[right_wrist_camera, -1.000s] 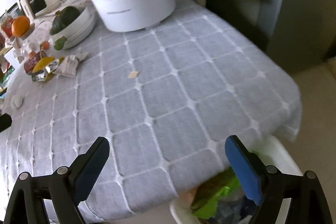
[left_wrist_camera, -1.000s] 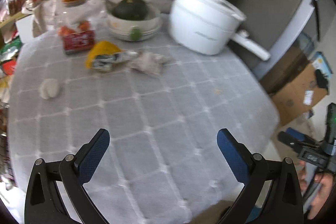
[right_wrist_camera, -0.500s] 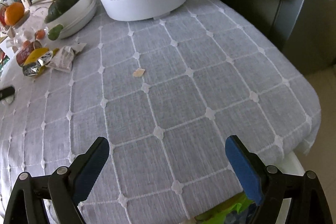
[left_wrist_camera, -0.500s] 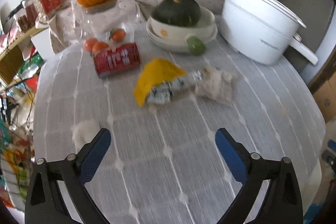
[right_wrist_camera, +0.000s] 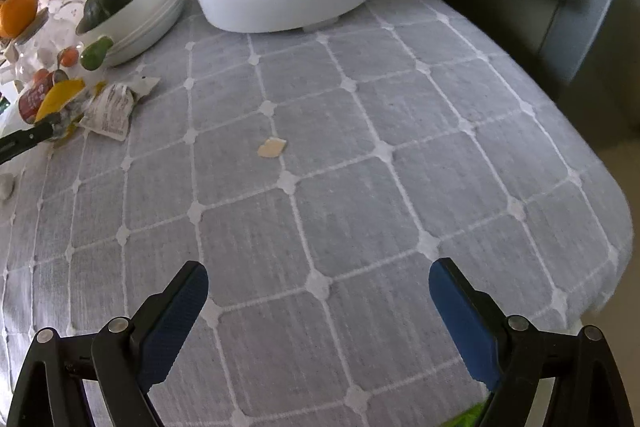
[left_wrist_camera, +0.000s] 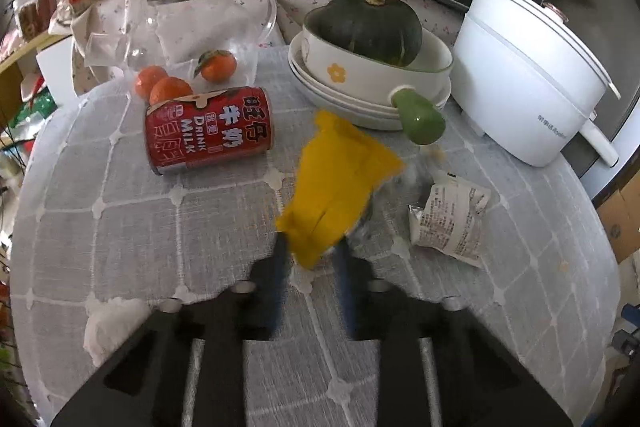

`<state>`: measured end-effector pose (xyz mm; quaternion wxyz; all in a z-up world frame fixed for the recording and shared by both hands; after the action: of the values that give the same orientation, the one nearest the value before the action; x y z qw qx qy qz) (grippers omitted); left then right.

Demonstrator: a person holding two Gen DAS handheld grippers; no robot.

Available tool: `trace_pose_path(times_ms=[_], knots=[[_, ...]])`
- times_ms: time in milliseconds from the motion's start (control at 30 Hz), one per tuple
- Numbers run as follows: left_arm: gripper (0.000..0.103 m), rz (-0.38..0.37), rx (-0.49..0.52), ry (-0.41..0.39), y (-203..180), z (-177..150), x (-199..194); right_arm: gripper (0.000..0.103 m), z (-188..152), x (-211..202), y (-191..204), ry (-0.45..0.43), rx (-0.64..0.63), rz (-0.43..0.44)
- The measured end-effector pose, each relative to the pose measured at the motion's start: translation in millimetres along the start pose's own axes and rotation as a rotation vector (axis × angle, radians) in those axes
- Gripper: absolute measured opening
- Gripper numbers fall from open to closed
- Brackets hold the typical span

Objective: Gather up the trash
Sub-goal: 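Grasp the yellow snack wrapper with the left tool while the right tool grasps the white printed wrapper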

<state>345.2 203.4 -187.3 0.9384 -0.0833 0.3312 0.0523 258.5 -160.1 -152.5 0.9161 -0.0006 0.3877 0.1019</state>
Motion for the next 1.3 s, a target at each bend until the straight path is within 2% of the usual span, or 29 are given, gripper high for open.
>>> trace_pose_path(times_ms=[67,167,267,333,400,500,567,600,633,667,833,967,1067,1133,1200,1300], knots=[[0.000,-0.012,-0.007,-0.014,-2.2,-1.9,-1.7,0.093,-0.4,2.6,6.3,-0.002,-0.011,0.004],[0.000,-0.014,-0.022,-0.021,-1.1,-2.8,-7.1,0.093,-1.5,7.0,16.8,-0.005,-0.036,0.010],[0.000,-0.013,0.004,-0.071,-2.8,7.2,-33.8,0.093,-3.5,9.6,26.8,-0.011,-0.052,0.022],[0.000,-0.026,-0.023,-0.083,-0.3,12.6,-50.7,0.093,-4.6,11.7,36.0,-0.018,-0.052,0.045],[0.000,-0.039,-0.057,-0.068,4.5,15.3,-62.0,0.093,-2.4,15.8,44.5,-0.025,-0.048,0.050],[0.003,-0.066,-0.049,-0.039,7.3,17.1,-66.2,0.093,4.4,24.5,60.9,-0.027,-0.030,0.070],[0.025,-0.086,0.012,-0.048,6.1,16.3,-64.8,0.093,9.0,30.7,69.9,-0.028,-0.017,0.081],[0.058,-0.087,0.033,-0.045,6.5,14.2,-61.0,0.093,11.5,33.7,73.7,-0.030,-0.006,0.081],[0.069,-0.085,0.047,-0.045,9.0,12.3,-54.4,0.093,14.1,37.0,77.8,-0.030,0.008,0.085],[0.072,-0.086,0.058,-0.062,11.8,10.9,-47.0,0.093,14.9,38.6,80.7,-0.029,0.016,0.092],[0.072,-0.165,-0.001,-0.052,18.3,9.9,-10.7,0.093,25.0,48.8,94.3,-0.060,0.035,0.124],[0.070,-0.215,0.022,-0.080,10.3,19.2,7.8,0.093,31.1,59.6,97.5,-0.079,0.039,0.135],[0.056,-0.237,0.018,-0.081,7.8,25.3,20.6,0.093,36.7,70.7,101.1,-0.086,0.031,0.142],[0.039,-0.245,0.016,-0.070,7.0,26.3,28.7,0.093,40.7,77.5,105.1,-0.095,0.023,0.147],[0.028,-0.241,0.009,-0.051,7.1,26.2,34.9,0.093,44.3,83.1,109.7,-0.102,0.017,0.156],[0.023,-0.232,-0.010,-0.050,11.3,26.8,34.6,0.093,49.5,91.3,120.7,-0.107,0.004,0.175]])
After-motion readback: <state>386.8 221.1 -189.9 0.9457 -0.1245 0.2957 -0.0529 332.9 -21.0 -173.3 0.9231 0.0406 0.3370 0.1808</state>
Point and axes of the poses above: each gripper's, at about its wrist camera, not at the fingertips, and x roughly the way its jaws point, y to its left, z to its top, the point moved 8 cm from there along x, roughly the way its jaws point, and after that the axes turned 12 degrees about -y, right-handed, at the moved point
